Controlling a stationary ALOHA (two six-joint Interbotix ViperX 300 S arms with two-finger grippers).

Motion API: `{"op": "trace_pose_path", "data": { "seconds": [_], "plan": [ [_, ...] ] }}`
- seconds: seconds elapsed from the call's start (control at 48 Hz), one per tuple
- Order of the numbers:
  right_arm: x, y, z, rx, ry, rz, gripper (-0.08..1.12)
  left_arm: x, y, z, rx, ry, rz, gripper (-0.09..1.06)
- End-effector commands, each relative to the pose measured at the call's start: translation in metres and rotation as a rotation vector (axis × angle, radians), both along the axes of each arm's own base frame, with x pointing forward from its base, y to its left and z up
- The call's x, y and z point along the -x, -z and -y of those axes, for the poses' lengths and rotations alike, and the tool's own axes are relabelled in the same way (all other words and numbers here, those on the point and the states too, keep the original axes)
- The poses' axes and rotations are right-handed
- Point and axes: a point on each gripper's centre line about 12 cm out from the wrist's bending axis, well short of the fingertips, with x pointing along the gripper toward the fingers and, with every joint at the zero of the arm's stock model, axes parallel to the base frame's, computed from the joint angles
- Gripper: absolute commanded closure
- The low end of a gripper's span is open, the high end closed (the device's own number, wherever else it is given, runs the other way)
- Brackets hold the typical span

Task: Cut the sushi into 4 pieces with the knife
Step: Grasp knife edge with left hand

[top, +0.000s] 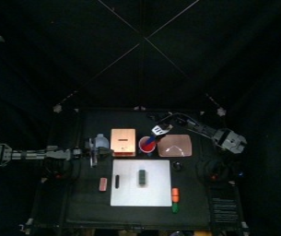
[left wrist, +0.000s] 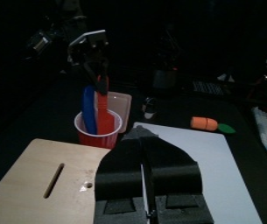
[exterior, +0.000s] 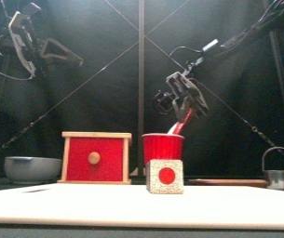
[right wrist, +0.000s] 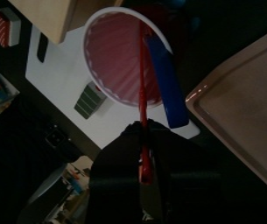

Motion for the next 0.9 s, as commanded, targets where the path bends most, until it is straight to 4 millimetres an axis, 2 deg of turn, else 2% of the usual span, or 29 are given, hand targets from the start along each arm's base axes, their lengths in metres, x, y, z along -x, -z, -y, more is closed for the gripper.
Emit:
{"op": "trace_pose_path", "data": {
  "seconds": [0.021,0.208,0.396,0.583,0.688,0.896],
  "plan": [
    [-0.006,-0.042,-0.002,0.050,-0.024,0.088,0.97,-0.001,-0.006,-0.003,-0.007,-0.011,0.024,0.91],
    [-0.002,-0.091,-0.016,0.120,-0.093,0.162,0.97,0.004,-0.010,-0.004,-0.025,-0.019,0.050,0.71],
    [0.025,-0.130,-0.030,0.254,-0.119,0.225,0.97,0.010,-0.021,-0.003,-0.059,-0.017,0.158,0.50],
    [0.043,-0.152,-0.069,0.381,-0.150,0.354,0.97,0.015,-0.021,0.000,-0.058,-0.012,0.245,0.42],
    [0.051,-0.151,-0.096,0.457,-0.148,0.456,0.97,0.014,-0.021,0.002,-0.037,-0.005,0.247,0.42],
    [0.054,-0.120,-0.149,0.627,-0.127,0.721,0.97,0.011,-0.021,0.019,-0.007,0.072,0.250,0.39]
  ]
}}
